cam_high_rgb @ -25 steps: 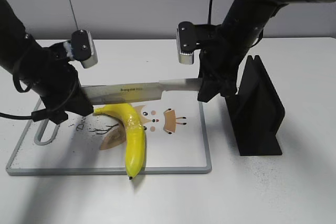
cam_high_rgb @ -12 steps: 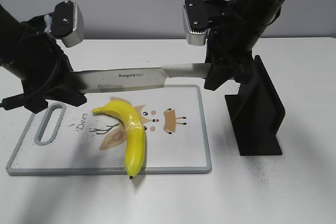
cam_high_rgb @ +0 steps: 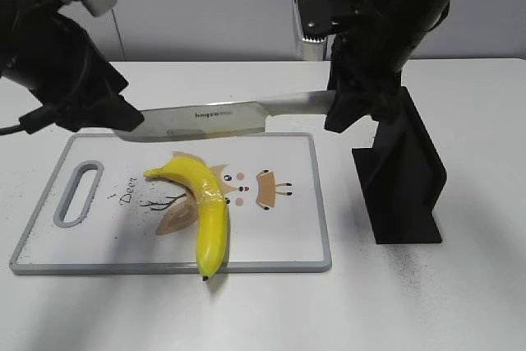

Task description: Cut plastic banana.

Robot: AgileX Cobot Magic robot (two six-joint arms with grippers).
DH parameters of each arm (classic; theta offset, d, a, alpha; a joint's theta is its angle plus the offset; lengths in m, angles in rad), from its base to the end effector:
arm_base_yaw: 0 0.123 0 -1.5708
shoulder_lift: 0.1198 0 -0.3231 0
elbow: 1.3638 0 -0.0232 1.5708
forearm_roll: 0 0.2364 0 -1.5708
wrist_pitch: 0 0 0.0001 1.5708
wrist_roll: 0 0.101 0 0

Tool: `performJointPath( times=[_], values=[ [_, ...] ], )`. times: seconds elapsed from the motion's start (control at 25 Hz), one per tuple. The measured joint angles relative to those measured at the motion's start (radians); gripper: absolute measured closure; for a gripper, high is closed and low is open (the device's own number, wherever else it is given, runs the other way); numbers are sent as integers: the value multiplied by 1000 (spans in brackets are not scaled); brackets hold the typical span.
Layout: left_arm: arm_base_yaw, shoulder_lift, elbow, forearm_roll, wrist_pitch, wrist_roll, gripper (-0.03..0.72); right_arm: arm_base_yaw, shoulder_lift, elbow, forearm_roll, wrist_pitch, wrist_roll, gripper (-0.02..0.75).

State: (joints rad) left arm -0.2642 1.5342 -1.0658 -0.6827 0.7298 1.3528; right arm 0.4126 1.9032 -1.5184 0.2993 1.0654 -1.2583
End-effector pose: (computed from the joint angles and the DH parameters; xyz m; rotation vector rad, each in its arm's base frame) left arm 0.2836 -0.1208 0.3020 1.3916 2.0248 -0.3233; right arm 0.3522 0.1826 0.2714 -1.9833 2.0198 0.2387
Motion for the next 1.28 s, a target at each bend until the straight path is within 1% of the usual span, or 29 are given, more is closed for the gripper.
performJointPath(
  times=[0.12,0.16,0.24,0.32,0.36,0.48,0.6,0.72,0.8,0.92,1.08,1.28],
  values=[
    [0,-53,0,41,-17,-118,74,0,-47,-3,0,20,56,575],
    [0,-71,0,68,-17,-178,77,0,-63,-3,0,40,86,575],
    [0,-102,0,161,-11,-366,84,0,-95,-4,0,84,176,575],
    [0,-135,0,294,18,-555,91,0,-133,-4,-2,128,238,575],
    [0,-149,0,344,45,-639,94,0,-154,-4,-3,140,274,575],
    [0,-195,0,465,138,-825,95,0,-210,-5,-14,147,425,575],
    [0,-232,0,536,251,-973,97,0,-258,-5,-25,150,544,575],
    [0,-248,0,565,381,-1054,101,0,-319,24,-26,150,642,575],
    [0,-259,3,569,451,-1095,101,0,-375,84,-26,140,739,575],
    [0,-295,33,569,481,-1142,101,0,-484,211,-48,50,919,575],
    [0,-392,90,570,485,-1177,101,0,-625,396,-134,-84,1154,576],
    [0,-569,169,570,487,-1193,102,0,-787,571,-210,-180,1338,575]
  ],
)
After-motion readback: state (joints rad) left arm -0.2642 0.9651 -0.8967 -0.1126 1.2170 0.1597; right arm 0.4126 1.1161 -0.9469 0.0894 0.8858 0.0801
